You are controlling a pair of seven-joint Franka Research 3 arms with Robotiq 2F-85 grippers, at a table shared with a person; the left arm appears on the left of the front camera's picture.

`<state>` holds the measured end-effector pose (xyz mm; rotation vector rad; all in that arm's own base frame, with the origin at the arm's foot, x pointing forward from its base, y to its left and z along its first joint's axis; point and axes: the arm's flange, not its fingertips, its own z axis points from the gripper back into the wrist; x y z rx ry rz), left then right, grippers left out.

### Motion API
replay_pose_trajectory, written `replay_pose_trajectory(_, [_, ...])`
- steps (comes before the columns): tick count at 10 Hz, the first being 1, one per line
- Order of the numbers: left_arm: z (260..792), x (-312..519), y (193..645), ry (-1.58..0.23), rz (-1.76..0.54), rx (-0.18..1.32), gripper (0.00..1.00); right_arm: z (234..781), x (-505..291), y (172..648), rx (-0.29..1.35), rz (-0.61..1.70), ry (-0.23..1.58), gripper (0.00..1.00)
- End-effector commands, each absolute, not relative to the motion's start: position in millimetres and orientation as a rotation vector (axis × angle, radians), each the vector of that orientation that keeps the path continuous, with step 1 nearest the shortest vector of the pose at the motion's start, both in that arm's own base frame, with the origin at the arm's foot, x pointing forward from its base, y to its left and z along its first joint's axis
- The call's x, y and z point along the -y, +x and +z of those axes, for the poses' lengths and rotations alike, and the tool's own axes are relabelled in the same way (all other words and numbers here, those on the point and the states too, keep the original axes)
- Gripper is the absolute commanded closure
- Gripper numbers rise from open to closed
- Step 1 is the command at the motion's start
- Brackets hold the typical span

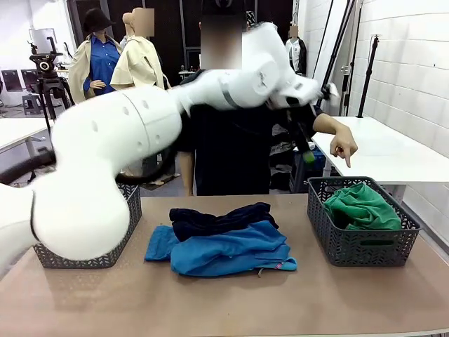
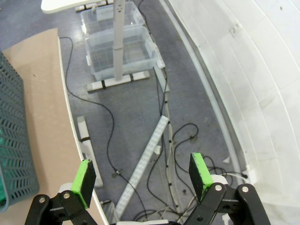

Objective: Sort the tops and bottoms.
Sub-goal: Sort the clothes according to human instructions, then lift clothes from the center of the table with your right hand.

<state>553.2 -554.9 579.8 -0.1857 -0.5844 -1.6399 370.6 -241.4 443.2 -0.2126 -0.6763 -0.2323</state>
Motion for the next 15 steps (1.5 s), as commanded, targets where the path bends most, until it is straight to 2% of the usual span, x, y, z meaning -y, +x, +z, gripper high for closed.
replay_pose_trajectory(1, [629.8,529.2,585.7,0.004,-1.449,0.548,0.00,443.1,242.1,370.0,0.670,-0.228,-0.209,0.00])
replay_pose_trajectory(5, [647.1,371.9,559.6,0.153,-1.048,0.471,0.00,443.1,242.1,370.0,0.670,-0.228,-0.209,0.00])
replay_pose_trajectory(9, [633.3,233.7,495.3,0.255,-0.657,0.326,0.00,443.1,242.1,370.0,0.670,-0.228,-0.209,0.00])
replay_pose_trajectory(14, [540.9,154.4,438.3,0.199,-0.429,0.138,0.00,443.1,242.1,370.0,0.670,-0.228,-0.209,0.00])
replay_pose_trajectory(15, [522.1,144.1,418.2,0.167,-0.368,0.138,0.00,443.1,242.1,370.0,0.670,-0.228,-0.209,0.00])
